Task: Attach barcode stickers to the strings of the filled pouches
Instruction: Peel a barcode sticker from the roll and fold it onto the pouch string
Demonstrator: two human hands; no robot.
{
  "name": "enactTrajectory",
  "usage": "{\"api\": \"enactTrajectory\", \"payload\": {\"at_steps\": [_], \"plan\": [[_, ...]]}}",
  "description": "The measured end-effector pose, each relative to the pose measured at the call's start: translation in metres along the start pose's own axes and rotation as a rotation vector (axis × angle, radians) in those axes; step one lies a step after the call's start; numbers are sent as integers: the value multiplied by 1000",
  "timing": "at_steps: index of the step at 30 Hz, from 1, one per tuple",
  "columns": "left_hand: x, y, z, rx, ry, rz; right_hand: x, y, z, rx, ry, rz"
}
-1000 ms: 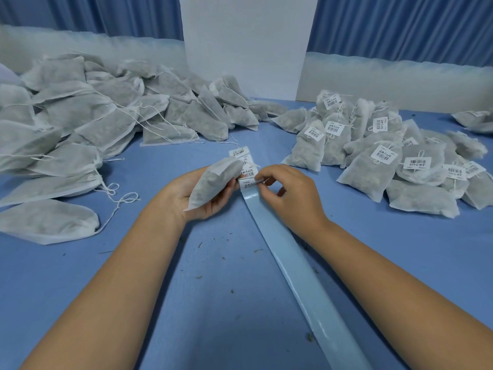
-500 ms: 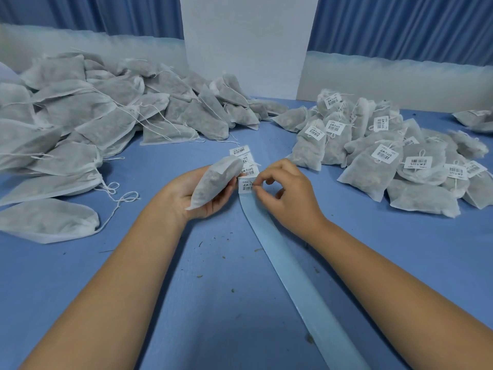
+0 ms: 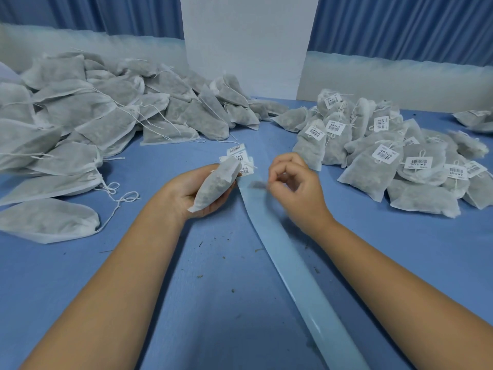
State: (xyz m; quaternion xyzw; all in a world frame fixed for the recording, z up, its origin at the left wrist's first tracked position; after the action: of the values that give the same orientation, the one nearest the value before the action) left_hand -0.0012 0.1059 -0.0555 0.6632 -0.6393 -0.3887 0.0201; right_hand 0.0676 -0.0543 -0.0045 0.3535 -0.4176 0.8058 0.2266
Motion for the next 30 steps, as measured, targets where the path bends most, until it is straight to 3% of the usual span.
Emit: {"api": "enactTrajectory", "payload": {"at_steps": [2,7,17,22,30], "plan": [[-4,-2,2,-14,-80,-44,-10,-4,8,-102,-147,-131],[-24,6,2,-185,-629,-382,-38,-6,20,-257,-277,-412],[-1,14,-37,56,-1134,-652,-17,-6,-5,34,-293,-268],[4,13,-38,101,-1173,-607,-24,-7,-3,37,-360,-321],[6,11,-21,194,-1099,-262,-35,-9,1,-2,-441,-393]]}}
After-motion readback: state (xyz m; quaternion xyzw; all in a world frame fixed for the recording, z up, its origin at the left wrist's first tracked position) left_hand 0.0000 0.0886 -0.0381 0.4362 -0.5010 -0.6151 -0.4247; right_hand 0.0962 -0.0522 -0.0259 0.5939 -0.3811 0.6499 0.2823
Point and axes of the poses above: each hand's wrist, its own y-axis away from the middle knuckle, its own z-axis out of the back of the hand, x = y × z, the point moved 6 cm from there along -y, towards the middle knuckle, and after that the axes turned 12 degrees about y, right-handed, at the moved point
